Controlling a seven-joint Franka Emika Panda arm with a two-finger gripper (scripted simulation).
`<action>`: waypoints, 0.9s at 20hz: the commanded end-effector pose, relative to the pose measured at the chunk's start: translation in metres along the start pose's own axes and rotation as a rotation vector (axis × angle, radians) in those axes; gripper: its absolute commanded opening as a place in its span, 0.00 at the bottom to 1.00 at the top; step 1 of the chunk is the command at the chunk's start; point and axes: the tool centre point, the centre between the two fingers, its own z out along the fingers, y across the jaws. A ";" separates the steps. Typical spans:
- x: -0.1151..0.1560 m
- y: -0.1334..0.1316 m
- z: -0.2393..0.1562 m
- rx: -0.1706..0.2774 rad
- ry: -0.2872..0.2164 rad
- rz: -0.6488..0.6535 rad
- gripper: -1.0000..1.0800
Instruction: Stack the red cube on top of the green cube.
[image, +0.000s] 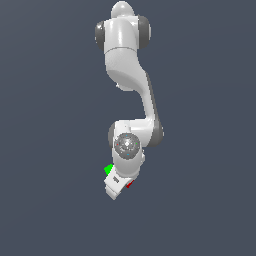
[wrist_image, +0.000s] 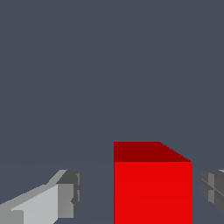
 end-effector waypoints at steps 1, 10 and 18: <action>0.000 0.000 0.009 -0.001 0.000 0.000 0.96; 0.001 0.001 0.010 -0.001 0.001 0.001 0.00; 0.001 0.001 0.011 0.000 0.000 0.001 0.00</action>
